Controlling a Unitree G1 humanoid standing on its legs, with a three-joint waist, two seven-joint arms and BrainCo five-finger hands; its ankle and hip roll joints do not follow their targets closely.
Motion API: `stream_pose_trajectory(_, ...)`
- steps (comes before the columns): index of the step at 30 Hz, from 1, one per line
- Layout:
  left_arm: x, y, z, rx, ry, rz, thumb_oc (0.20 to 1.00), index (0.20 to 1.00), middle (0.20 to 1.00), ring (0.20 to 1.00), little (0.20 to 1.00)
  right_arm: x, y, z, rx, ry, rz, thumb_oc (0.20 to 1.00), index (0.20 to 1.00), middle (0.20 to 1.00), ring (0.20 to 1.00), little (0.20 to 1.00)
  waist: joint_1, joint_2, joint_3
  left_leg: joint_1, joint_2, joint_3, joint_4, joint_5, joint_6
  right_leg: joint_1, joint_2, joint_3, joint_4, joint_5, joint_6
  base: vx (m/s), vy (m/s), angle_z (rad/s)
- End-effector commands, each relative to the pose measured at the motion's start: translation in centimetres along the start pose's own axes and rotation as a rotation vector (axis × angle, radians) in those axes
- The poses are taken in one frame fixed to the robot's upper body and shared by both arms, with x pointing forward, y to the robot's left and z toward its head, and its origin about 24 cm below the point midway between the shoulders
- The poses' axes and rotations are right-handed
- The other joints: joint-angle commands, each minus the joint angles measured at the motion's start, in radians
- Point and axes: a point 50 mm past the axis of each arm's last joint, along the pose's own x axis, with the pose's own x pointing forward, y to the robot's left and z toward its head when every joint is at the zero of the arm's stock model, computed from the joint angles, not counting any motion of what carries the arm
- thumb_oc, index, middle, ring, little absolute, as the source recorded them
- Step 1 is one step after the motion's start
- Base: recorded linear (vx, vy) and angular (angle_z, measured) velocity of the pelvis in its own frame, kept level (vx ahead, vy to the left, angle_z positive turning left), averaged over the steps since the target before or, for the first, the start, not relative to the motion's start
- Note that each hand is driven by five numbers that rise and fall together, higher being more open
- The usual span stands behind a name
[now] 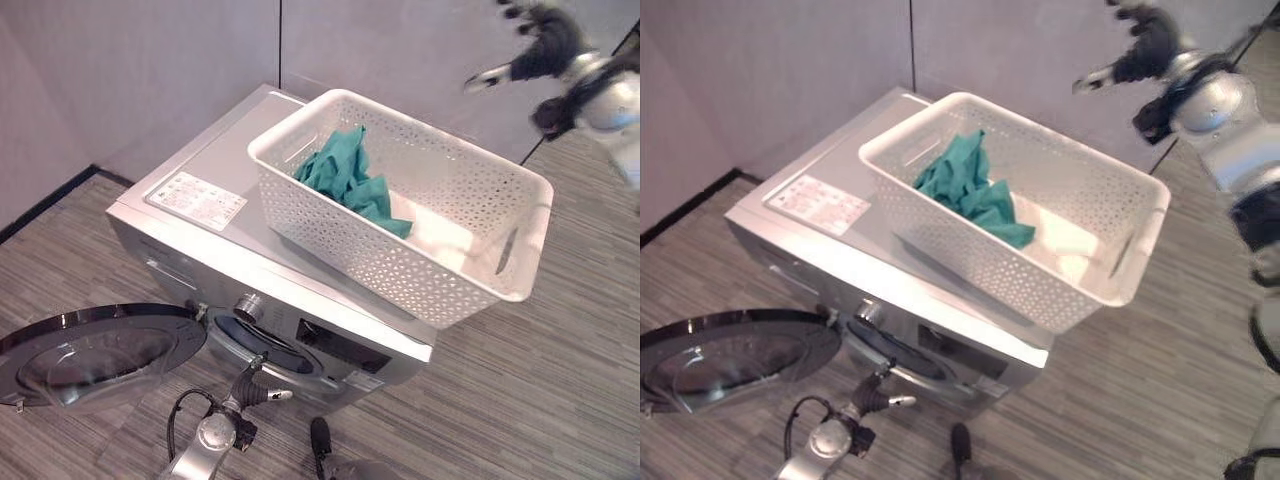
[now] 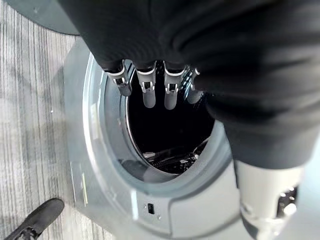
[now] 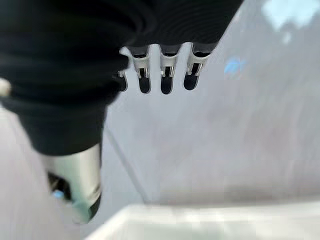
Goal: Grab the laundry basket,head to the washer,open it,put in the laundry and shut it.
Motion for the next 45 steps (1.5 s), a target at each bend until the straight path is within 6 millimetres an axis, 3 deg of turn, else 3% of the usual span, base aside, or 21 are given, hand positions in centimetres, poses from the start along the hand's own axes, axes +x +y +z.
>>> stream_pose_trajectory(1,0.3,1.2,0.9,0.072,-0.054,-0.020,1.000,1.000,1.000,1.000,1.000,1.2,-2.6,4.4,0.017,-0.110,-0.054,1.000,1.000,1.000,1.000,1.000,0.056,-0.050,-0.024,0.043,-0.032,-0.023,-0.044,0.096,0.041,-0.061,-0.145,0.007,0.055,-0.036,0.131,-0.01,0.013,0.06)
stream_pose_trajectory(5,0.4,1.1,0.6,0.079,-0.037,-0.026,1.000,1.000,1.000,1.000,1.000,1.6,-0.8,6.6,0.000,-0.187,0.013,1.000,1.000,1.000,1.000,1.000,0.061,-0.054,-0.023,0.028,-0.031,-0.017,-0.044,0.103,0.041,-0.068,-0.143,0.004,0.046,-0.035,0.128,0.01,0.015,0.05)
stream_pose_trajectory(8,0.4,1.0,0.6,0.078,-0.035,-0.030,1.000,1.000,1.000,1.000,1.000,1.5,0.1,6.6,-0.038,-0.187,0.066,1.000,1.000,1.000,1.000,1.000,0.062,-0.059,-0.020,0.030,-0.029,-0.015,-0.044,0.099,0.041,-0.068,-0.144,0.004,0.047,-0.036,0.127,0.01,0.005,-0.01)
stream_pose_trajectory(13,0.4,0.8,1.0,0.063,-0.053,-0.045,1.000,1.000,1.000,1.000,1.000,1.3,0.7,5.5,-0.104,-0.146,0.114,1.000,1.000,1.000,1.000,1.000,0.066,-0.063,-0.008,0.029,-0.027,-0.013,-0.043,0.095,0.041,-0.071,-0.144,0.009,0.053,-0.040,0.127,0.01,0.011,-0.02)
stream_pose_trajectory(16,0.5,0.8,1.4,0.058,-0.066,-0.056,1.000,1.000,1.000,1.000,1.000,0.7,0.0,4.1,-0.208,-0.084,0.127,1.000,1.000,1.000,1.000,1.000,0.060,-0.065,0.006,0.022,-0.028,-0.008,-0.042,0.092,0.041,-0.079,-0.147,0.011,0.054,-0.040,0.127,0.00,0.024,-0.01)
stream_pose_trajectory(20,0.4,0.9,1.2,0.063,-0.057,-0.060,1.000,1.000,1.000,1.000,1.000,0.0,-0.4,3.7,-0.274,-0.071,0.166,1.000,1.000,1.000,1.000,1.000,0.052,-0.070,0.009,0.022,-0.028,-0.002,-0.041,0.089,0.043,-0.083,-0.143,0.017,0.054,-0.038,0.129,0.00,0.000,0.00)
stream_pose_trajectory(29,0.4,0.6,2.0,0.034,-0.097,-0.072,1.000,1.000,1.000,1.000,1.000,0.1,0.8,3.1,-0.250,-0.054,0.207,1.000,1.000,1.000,1.000,1.000,0.054,-0.064,0.028,0.025,-0.037,0.003,-0.040,0.079,0.053,-0.104,-0.135,0.041,0.063,-0.033,0.132,-0.01,0.010,-0.09)
stream_pose_trajectory(33,0.5,0.7,2.3,0.025,-0.111,-0.065,1.000,1.000,1.000,1.000,1.000,0.8,1.0,2.7,-0.228,-0.027,0.181,1.000,1.000,1.000,1.000,1.000,0.067,-0.065,0.040,0.010,-0.039,-0.002,-0.033,0.075,0.056,-0.116,-0.137,0.042,0.067,-0.035,0.131,-0.01,-0.005,0.00)
stream_pose_trajectory(38,0.3,0.8,1.3,0.004,-0.070,-0.044,1.000,1.000,1.000,1.000,1.000,2.2,1.5,1.9,-0.210,0.047,0.132,1.000,1.000,1.000,1.000,1.000,0.103,-0.067,0.068,-0.036,-0.040,-0.021,-0.021,0.079,0.059,-0.142,-0.137,0.033,0.062,-0.042,0.125,-0.03,-0.035,0.02)
stream_pose_trajectory(44,0.0,1.0,0.4,-0.003,-0.035,-0.048,1.000,1.000,1.000,1.000,1.000,2.6,0.7,0.0,-0.231,0.171,0.089,1.000,1.000,1.000,1.000,1.000,0.136,-0.063,0.098,-0.091,-0.038,-0.051,-0.017,0.101,0.054,-0.174,-0.141,0.018,0.070,-0.051,0.119,-0.03,-0.049,0.18)
stream_pose_trajectory(45,0.0,1.2,0.2,0.003,-0.028,-0.050,1.000,1.000,1.000,1.000,1.000,2.4,0.4,-1.1,-0.264,0.232,0.094,1.000,1.000,1.000,1.000,1.000,0.148,-0.062,0.109,-0.108,-0.035,-0.063,-0.018,0.110,0.051,-0.184,-0.141,0.008,0.077,-0.057,0.115,-0.01,-0.072,0.16)
